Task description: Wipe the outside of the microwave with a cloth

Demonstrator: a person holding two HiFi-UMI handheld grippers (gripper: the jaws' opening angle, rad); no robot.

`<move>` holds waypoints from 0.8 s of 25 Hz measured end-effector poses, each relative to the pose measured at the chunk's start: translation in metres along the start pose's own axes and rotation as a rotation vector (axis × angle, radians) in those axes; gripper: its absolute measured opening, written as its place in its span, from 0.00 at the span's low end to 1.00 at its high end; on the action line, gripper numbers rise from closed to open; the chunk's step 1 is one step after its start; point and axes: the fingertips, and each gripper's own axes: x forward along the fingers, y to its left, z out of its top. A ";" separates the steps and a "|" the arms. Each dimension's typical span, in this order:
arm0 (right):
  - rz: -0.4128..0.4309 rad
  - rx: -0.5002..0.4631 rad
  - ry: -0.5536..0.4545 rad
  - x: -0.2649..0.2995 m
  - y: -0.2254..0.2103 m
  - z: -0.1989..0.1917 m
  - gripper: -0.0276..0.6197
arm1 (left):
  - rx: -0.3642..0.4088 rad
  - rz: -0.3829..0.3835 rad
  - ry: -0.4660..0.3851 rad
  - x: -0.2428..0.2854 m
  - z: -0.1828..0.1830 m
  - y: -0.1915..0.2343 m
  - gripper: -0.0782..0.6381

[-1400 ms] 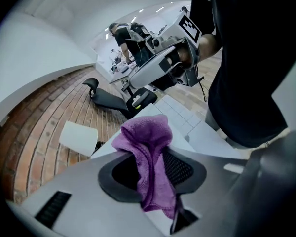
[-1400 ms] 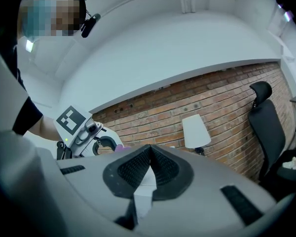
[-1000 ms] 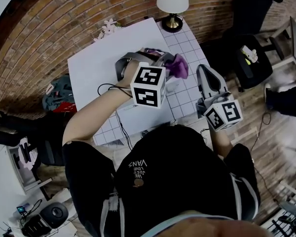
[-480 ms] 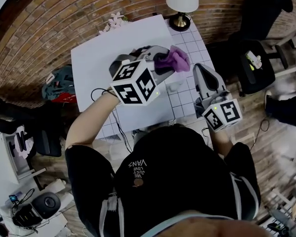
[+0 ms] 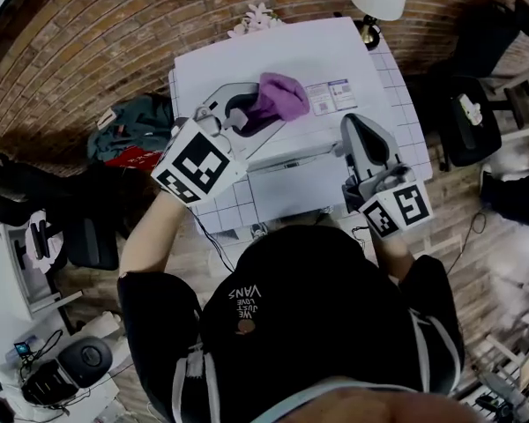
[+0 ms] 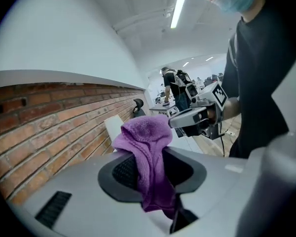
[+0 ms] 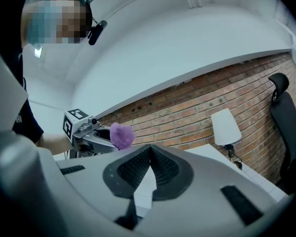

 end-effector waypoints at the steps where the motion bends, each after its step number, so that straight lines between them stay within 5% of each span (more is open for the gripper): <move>1: 0.001 -0.001 -0.003 0.004 0.015 -0.002 0.04 | -0.013 0.017 -0.007 -0.019 -0.009 0.001 0.30; 12: -0.011 0.009 0.014 0.036 0.159 -0.048 0.04 | -0.148 0.148 -0.147 -0.164 -0.116 -0.027 0.30; 20: -0.048 -0.011 0.064 0.028 0.187 -0.067 0.04 | -0.320 0.349 -0.346 -0.184 -0.178 -0.059 0.30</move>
